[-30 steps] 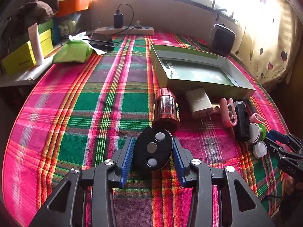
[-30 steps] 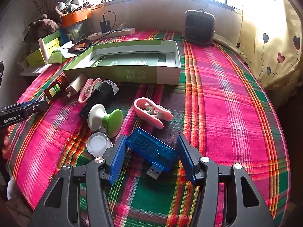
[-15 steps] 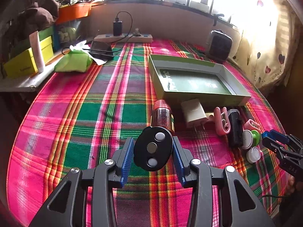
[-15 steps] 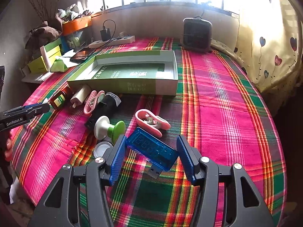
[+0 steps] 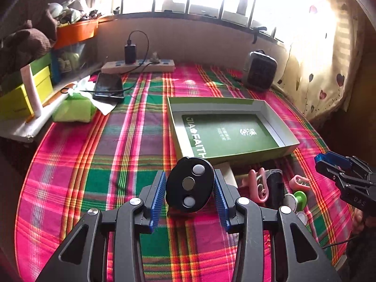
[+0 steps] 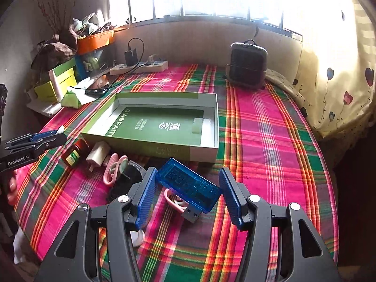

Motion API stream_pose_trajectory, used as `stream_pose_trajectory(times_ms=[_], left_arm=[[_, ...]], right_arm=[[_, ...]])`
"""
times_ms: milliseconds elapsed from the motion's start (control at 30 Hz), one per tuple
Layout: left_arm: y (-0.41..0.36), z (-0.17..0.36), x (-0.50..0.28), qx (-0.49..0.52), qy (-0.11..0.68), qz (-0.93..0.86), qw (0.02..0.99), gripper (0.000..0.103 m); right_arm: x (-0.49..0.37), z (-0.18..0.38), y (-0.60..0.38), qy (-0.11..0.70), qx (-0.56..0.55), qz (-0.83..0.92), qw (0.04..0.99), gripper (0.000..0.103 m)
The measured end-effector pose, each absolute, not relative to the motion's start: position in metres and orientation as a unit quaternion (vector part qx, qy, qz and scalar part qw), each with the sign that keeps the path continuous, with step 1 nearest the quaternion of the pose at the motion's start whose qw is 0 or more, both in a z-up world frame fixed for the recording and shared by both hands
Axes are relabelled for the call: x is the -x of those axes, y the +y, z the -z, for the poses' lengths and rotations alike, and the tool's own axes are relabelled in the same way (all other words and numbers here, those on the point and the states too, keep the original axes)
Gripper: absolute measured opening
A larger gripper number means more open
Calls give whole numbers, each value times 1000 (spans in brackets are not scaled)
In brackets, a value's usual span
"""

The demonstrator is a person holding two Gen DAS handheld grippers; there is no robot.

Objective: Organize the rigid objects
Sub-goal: 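Carry the USB tester and the black puck over the green box with both tools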

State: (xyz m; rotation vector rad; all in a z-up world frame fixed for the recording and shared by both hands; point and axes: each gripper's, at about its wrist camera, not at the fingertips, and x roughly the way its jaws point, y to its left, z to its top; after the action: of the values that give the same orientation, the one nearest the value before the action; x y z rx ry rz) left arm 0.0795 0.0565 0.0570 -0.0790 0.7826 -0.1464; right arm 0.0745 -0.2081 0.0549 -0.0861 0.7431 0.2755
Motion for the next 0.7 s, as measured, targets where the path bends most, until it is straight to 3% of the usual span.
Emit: stream_pose_trajectory(times_ms=[700], left_arm=[[29, -41, -171, 34, 422, 105, 900, 39]], right_arm=[[-178, -43, -168, 407, 62, -165, 896, 55]])
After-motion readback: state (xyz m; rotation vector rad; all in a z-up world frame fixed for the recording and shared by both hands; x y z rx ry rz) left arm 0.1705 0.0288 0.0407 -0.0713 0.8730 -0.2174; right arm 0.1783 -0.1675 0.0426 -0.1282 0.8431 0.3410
